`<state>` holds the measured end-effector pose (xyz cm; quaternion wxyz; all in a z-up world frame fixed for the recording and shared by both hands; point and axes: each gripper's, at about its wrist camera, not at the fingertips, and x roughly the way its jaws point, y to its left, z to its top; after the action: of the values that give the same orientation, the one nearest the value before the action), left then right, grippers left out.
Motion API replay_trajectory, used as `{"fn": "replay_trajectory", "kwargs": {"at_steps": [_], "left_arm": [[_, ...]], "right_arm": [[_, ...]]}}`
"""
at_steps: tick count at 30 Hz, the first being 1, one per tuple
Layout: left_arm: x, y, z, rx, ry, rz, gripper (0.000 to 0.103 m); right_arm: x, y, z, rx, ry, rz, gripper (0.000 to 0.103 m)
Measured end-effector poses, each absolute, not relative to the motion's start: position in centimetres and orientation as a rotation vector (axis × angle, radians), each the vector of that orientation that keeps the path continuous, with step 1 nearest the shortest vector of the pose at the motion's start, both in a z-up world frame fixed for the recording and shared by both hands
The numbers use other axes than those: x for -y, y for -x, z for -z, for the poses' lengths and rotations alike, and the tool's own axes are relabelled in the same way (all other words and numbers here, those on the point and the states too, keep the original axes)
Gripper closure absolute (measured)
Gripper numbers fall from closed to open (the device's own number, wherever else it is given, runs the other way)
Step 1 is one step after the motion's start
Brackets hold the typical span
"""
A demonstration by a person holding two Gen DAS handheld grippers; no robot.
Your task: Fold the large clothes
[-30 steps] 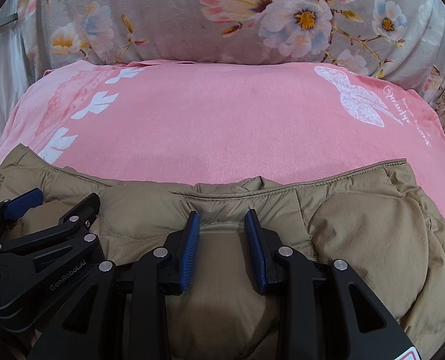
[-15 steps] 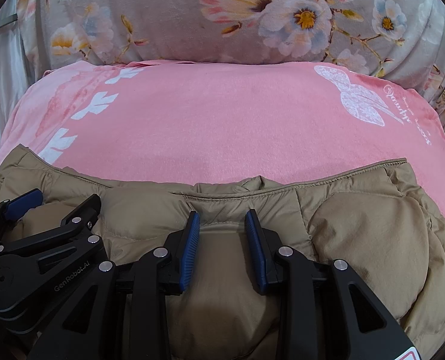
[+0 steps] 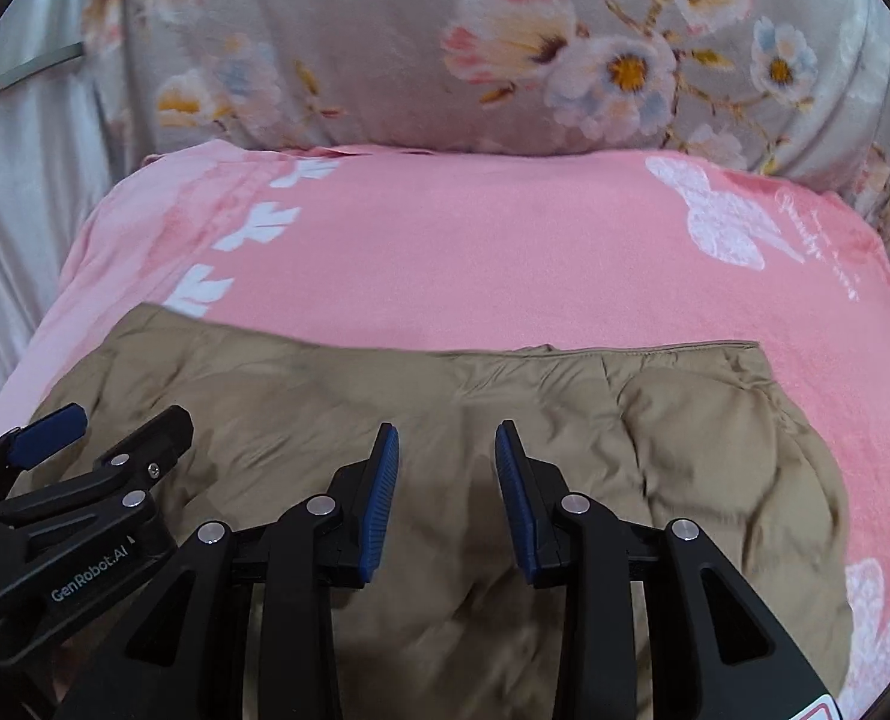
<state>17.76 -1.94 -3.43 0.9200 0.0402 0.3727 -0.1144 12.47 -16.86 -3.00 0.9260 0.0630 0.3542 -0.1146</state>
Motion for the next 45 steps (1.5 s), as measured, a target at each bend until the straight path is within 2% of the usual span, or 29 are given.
{"fn": "replay_trajectory", "kwargs": {"at_steps": [5,12,36,40,45], "left_arm": [[-1.4,-15.3,4.9,-0.795,-0.049,0.221,0.018],[-0.6,-13.7,7.9,-0.708,-0.168,0.166,0.015],[-0.7,-13.6,8.6,-0.693,-0.151,0.168,0.013],[-3.4,-12.6,7.5,-0.697,-0.004,0.236,0.013],[-11.1,-10.2,5.3,-0.754,0.246,0.267,0.013]], "right_arm": [[12.9,-10.3,4.2,-0.702,-0.034,0.231,0.070],[12.1,-9.7,6.4,-0.676,0.002,0.271,0.069],[12.5,-10.0,7.2,-0.682,-0.022,0.271,0.069],[12.9,-9.9,7.2,-0.679,-0.038,0.263,0.068],[13.0,-8.4,6.2,-0.672,-0.075,0.280,0.067]]}}
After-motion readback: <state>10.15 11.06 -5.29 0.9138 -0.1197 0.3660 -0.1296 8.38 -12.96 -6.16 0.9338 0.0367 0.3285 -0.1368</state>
